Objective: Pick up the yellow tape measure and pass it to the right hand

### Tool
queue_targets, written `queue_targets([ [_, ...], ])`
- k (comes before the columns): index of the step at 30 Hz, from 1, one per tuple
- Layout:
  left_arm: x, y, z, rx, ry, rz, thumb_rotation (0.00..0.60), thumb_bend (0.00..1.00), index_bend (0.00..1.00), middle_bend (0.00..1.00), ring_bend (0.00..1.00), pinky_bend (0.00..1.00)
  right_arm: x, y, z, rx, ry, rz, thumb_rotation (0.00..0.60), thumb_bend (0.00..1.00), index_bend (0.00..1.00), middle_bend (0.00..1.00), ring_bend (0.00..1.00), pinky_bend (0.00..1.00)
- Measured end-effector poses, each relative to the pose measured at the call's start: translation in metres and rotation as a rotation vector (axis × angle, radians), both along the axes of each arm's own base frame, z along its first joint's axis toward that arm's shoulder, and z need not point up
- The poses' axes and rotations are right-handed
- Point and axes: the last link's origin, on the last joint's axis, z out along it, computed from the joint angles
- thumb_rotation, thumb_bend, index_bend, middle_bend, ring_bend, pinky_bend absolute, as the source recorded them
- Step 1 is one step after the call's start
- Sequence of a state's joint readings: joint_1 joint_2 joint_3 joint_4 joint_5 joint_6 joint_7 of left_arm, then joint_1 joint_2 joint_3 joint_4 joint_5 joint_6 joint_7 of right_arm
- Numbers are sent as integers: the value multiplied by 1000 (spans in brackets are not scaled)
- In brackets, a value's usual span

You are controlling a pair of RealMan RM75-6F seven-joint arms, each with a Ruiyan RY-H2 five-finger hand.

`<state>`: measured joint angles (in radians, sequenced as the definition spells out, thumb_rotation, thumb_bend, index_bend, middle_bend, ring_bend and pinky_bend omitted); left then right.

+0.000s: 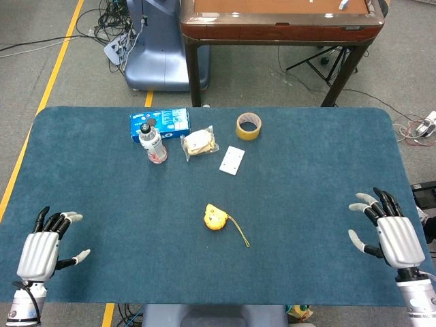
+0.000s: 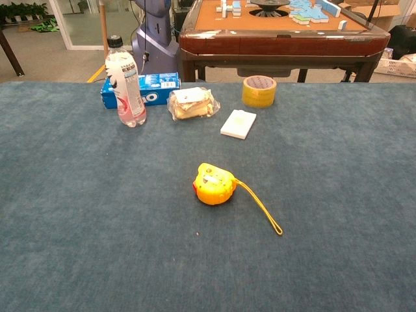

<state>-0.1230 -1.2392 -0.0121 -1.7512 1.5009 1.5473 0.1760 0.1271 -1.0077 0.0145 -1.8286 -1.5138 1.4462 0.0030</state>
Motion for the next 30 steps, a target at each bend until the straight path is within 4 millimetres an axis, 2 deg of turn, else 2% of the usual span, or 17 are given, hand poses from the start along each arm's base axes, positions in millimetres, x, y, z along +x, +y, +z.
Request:
queue_targets([
  [7,5,5,-5,-38,-38,-33,600,103,301,260,185,0,6,-3,2,6,-9,16,600,401,324,197,49,0],
  [13,21,25,-15,-132,-138,-100,600,103,321,301,185,0,14,-11,11,-15,-8,33,600,402,324,197,49,0],
  [20,60,65,-33,-295,-197,-231,600,103,327,301,180,0,23,-18,21,-37,-2,36,600,402,324,197,49,0],
  [30,124,113,-71,-538,-205,-358,600,94,272,289,102,0,25,-19,28,-49,8,7,600,400,324,197,49,0],
])
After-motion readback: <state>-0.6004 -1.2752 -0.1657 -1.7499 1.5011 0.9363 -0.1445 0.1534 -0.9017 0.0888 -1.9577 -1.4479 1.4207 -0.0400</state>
